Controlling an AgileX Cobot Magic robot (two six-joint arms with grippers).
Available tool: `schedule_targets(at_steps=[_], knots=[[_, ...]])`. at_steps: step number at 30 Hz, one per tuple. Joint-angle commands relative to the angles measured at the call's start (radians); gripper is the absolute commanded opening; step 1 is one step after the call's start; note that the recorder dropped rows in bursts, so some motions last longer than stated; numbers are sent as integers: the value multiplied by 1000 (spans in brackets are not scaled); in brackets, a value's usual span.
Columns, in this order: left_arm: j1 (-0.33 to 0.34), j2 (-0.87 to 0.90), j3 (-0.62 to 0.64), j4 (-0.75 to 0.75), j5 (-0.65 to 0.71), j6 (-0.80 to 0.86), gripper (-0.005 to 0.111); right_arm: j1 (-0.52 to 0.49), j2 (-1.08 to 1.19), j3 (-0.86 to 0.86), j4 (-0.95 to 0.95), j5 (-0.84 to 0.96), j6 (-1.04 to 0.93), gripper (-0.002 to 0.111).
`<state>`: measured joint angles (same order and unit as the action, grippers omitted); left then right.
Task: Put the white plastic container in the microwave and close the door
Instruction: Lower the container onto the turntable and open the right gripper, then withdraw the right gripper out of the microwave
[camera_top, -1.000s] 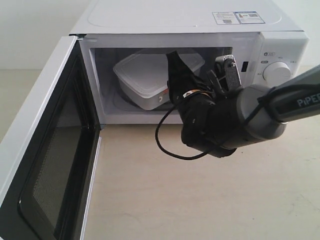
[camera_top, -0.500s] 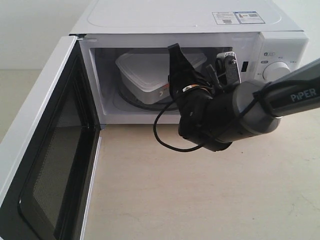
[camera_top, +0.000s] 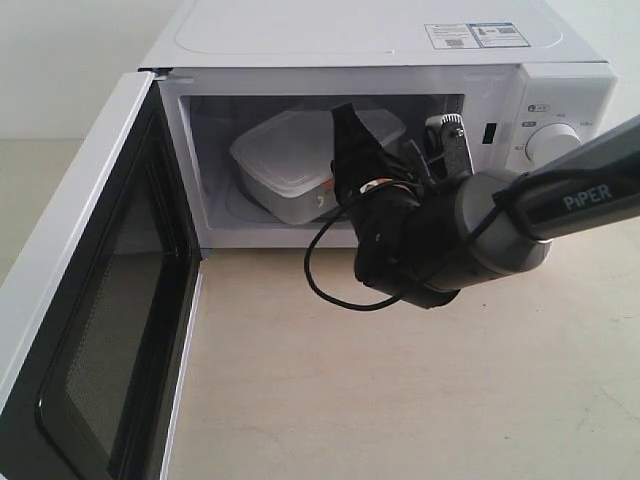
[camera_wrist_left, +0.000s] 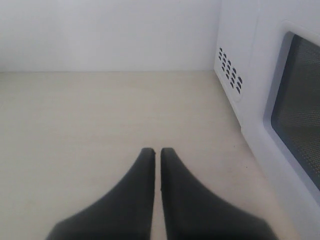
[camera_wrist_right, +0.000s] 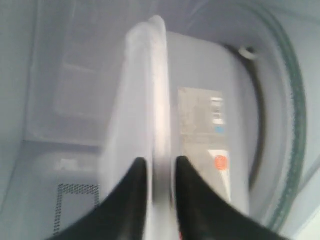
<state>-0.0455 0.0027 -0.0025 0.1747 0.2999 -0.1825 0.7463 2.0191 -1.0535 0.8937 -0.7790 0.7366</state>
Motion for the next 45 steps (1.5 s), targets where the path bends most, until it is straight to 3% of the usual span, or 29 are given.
schedule_targets(at_steps=[1, 3, 12, 19, 22, 28, 34, 36, 38, 39, 42, 43, 45], knots=[[4, -3, 3, -6, -5, -9, 4, -5, -4, -6, -39, -13, -2, 46], [4, -3, 3, -6, -5, -9, 4, -5, -4, -6, -39, -15, 2, 55], [4, -3, 3, -6, -5, -9, 4, 34, -36, 2, -45, -3, 16, 55], [4, -3, 3, -6, -5, -9, 4, 68, -121, 174, -96, -50, 61, 55], [4, -3, 3, -6, -5, -9, 4, 71, -181, 287, -206, -50, 65, 55], [4, -3, 3, -6, -5, -9, 4, 71, -277, 433, -651, -21, 44, 55], [4, -3, 3, -6, -5, -9, 4, 71, -323, 443, -867, 213, -146, 54], [4, -3, 3, -6, -5, -9, 4, 71, -334, 443, -908, 278, -197, 47], [4, -3, 3, -6, -5, -9, 4, 71, -349, 443, -956, 330, -243, 28], [4, -3, 3, -6, -5, -9, 4, 71, -371, 443, -1014, 371, -308, 4], [4, -3, 3, -6, -5, -9, 4, 71, -388, 443, -1029, 345, -518, 0], [4, -3, 3, -6, -5, -9, 4, 71, -388, 443, -984, 286, -660, 0], [4, -3, 3, -6, -5, -9, 4, 71, -377, 443, -862, 195, -743, 0]])
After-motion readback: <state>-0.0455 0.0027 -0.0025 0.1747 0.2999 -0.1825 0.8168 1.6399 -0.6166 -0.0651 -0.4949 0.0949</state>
